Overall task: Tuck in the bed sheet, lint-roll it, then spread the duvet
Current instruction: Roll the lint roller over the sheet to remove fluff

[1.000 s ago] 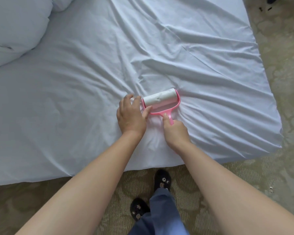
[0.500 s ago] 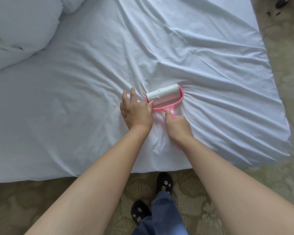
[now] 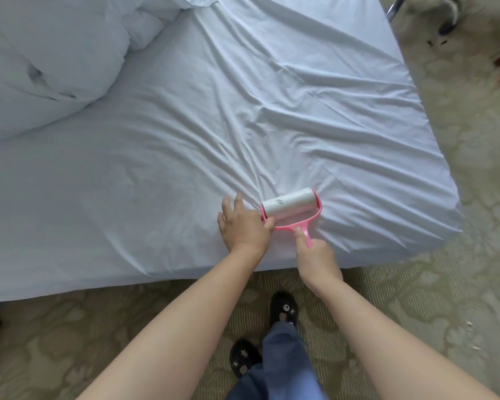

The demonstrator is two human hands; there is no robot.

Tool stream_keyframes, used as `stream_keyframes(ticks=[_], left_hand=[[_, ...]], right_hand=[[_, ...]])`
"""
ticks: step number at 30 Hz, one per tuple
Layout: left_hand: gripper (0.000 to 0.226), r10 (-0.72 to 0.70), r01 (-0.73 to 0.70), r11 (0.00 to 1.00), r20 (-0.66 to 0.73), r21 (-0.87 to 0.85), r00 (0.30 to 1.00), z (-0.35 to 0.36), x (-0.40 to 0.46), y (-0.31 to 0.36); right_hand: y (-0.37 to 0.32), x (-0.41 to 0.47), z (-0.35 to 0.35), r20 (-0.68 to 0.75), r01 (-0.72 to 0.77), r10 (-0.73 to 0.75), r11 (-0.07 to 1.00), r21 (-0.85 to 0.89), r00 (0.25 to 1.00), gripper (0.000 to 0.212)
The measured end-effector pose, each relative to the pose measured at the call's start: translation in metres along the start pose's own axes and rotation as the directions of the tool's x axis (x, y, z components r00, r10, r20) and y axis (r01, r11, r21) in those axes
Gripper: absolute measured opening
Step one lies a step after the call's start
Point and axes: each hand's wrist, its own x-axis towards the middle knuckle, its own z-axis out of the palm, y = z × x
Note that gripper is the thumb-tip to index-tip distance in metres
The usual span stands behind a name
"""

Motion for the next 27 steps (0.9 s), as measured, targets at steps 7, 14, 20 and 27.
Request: stream_keyframes(ticks=[7,14,20,27], left_hand=[[0.039,0.003,-0.002,1.000,0.050,-0.017,0.999,-0.001,-0.027,-0.003],[0.031,0.056,-0.054,0.986,0.006,-0.157,0.998,0.010,-0.043,-0.005],[0.032,0.103,-0.099,0.969,0.008,-0.225,0.995,0.008,-0.032,0.020],[0.041,-0.093,0.191,0.862,0.223,-0.469,0.970,0.014,-0.007,0.034]], right_hand=[[0.023,-0.036,0.002,-0.182,0.034,-0.035,0.999,-0.008,0.983,0.057],[0.038,-0.040,-0.005,-0.232,0.089,-0.093,0.996,-0.027,0.968,0.054],[0.030,-0.021,-0.014,-0.250,0.034,-0.007,0.994,0.105,0.968,0.058],[0.012,0.013,-0.016,-0.096,0.001,0.011,0.992,0.122,0.995,0.063]])
